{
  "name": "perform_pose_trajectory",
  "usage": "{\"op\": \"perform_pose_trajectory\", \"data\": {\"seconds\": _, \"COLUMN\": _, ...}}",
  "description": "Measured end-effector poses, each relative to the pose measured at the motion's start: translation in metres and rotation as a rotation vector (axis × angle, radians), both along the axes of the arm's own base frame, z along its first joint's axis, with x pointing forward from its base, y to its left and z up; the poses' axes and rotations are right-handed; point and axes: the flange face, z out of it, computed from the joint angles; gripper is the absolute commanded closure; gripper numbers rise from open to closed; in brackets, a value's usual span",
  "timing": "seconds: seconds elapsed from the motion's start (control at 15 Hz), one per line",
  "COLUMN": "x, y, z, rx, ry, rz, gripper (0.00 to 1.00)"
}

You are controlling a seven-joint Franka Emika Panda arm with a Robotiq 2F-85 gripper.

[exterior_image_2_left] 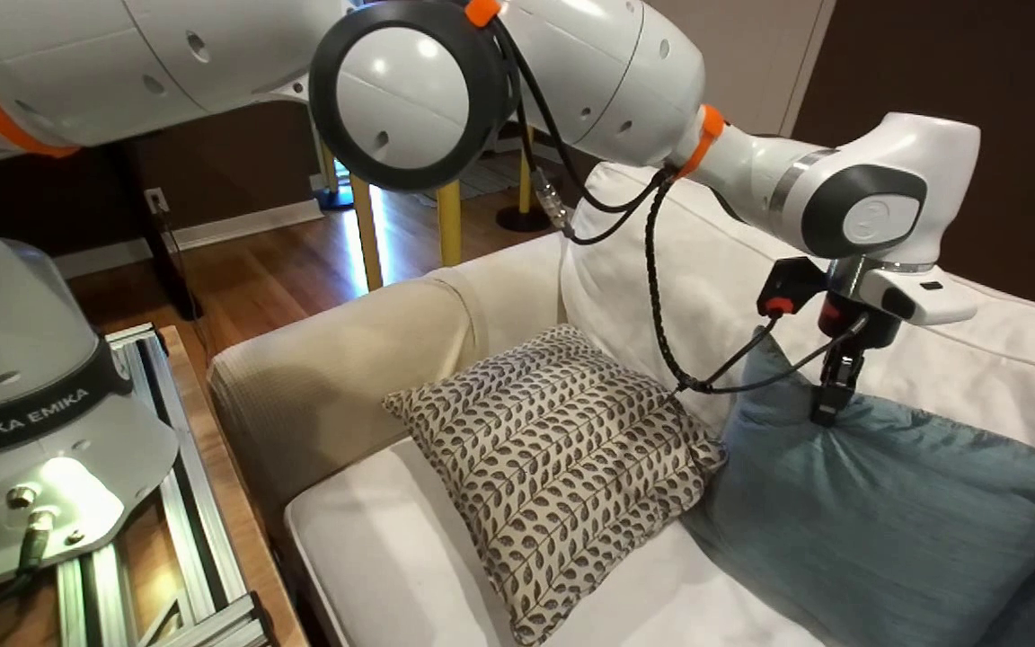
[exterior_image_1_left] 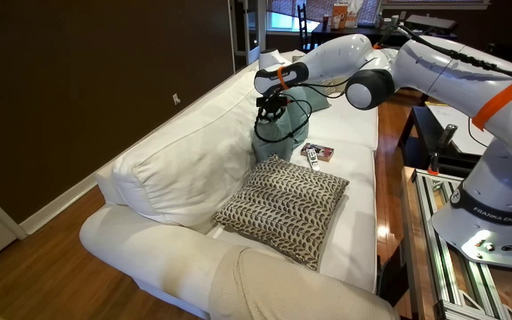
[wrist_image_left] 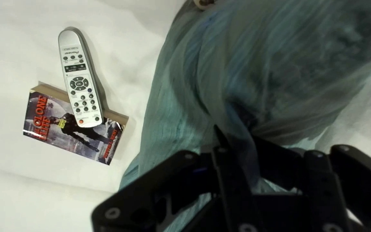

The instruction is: Pick up the beige and black pillow on the far left and lay it on the couch, pick up the blue pillow and stack it on the lying beige and black pillow

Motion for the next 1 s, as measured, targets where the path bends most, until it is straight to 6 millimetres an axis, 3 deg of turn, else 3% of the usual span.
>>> {"op": "perform_pose_trajectory", "data": {"seconds": 0.53, "x": 0.003, "y": 0.002, "z": 0.036, "rx": -0.028, "ry": 0.037, "rz": 0.029, "gripper": 0.97}}
{"op": "perform_pose_trajectory", "data": {"seconds": 1.0, "x": 0.016, "y": 0.010, "z": 0.110, "rx": -0.140, "ry": 0.009, "rz": 0.073, "gripper": 0.97}}
